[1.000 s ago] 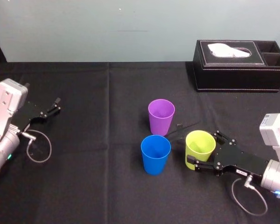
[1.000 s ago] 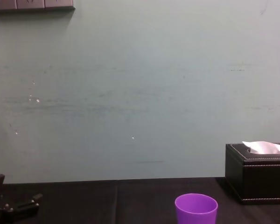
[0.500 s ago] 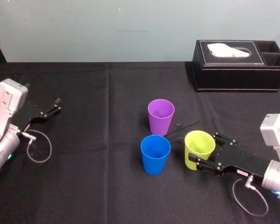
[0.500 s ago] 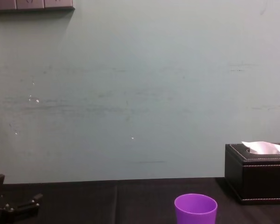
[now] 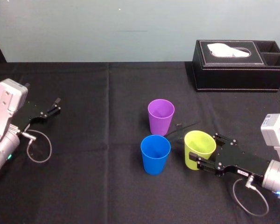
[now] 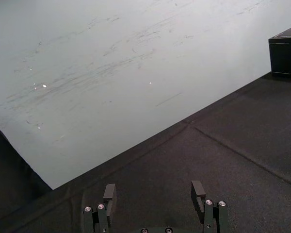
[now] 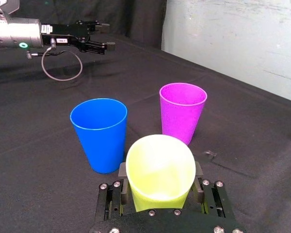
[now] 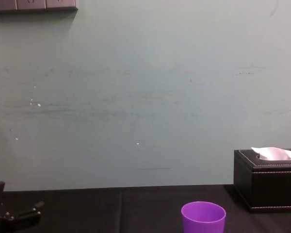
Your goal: Stack the three plastic cups sequentially using one hand.
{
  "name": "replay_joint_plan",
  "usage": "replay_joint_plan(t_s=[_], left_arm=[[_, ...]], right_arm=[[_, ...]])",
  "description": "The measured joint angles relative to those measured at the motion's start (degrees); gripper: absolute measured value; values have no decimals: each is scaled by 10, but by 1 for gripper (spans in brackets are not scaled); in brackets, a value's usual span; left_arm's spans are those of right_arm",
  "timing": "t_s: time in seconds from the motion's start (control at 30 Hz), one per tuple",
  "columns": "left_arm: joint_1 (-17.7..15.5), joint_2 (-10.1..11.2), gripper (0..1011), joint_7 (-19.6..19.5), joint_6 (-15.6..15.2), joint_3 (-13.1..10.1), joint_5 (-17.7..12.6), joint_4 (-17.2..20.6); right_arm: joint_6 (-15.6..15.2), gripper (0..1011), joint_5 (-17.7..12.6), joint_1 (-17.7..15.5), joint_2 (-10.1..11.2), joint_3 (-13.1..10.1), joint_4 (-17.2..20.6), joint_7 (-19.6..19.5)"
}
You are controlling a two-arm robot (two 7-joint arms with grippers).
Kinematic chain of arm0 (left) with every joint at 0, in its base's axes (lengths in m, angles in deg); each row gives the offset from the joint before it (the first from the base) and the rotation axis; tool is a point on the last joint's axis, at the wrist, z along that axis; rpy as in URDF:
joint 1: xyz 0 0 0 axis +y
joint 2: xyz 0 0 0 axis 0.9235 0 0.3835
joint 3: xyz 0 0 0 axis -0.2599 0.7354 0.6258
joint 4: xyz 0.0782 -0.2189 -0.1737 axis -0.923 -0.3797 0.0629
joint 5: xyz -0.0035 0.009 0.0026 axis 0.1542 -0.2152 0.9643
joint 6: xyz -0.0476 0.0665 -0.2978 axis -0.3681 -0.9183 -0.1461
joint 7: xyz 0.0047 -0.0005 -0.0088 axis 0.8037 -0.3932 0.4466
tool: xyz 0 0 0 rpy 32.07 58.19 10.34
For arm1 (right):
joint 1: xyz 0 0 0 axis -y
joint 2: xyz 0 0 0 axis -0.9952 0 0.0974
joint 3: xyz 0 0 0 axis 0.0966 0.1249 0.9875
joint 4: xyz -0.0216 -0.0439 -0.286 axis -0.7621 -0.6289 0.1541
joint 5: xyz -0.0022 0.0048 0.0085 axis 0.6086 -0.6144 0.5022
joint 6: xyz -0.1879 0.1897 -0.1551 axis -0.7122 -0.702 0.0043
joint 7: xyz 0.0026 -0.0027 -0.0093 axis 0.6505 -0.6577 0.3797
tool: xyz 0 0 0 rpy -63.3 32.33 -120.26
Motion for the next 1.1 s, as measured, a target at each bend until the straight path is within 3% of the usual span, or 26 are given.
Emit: replay_joint_plan(t_s=[0.43, 0.63, 0.8, 1.1], left_arm=[[0, 0, 1011, 0, 0, 0, 0, 0], [0, 0, 1011, 0, 0, 0, 0, 0], [0, 0, 1011, 0, 0, 0, 0, 0], [0, 0, 1011, 0, 0, 0, 0, 0]], right_arm=[[0, 734, 0, 0, 0, 0, 0, 0], [-11, 734, -1, -17, 10, -13, 36, -23], [-37, 734, -7, -28, 23, -29, 80, -40], [-82, 734, -22, -3, 32, -41, 126, -51]])
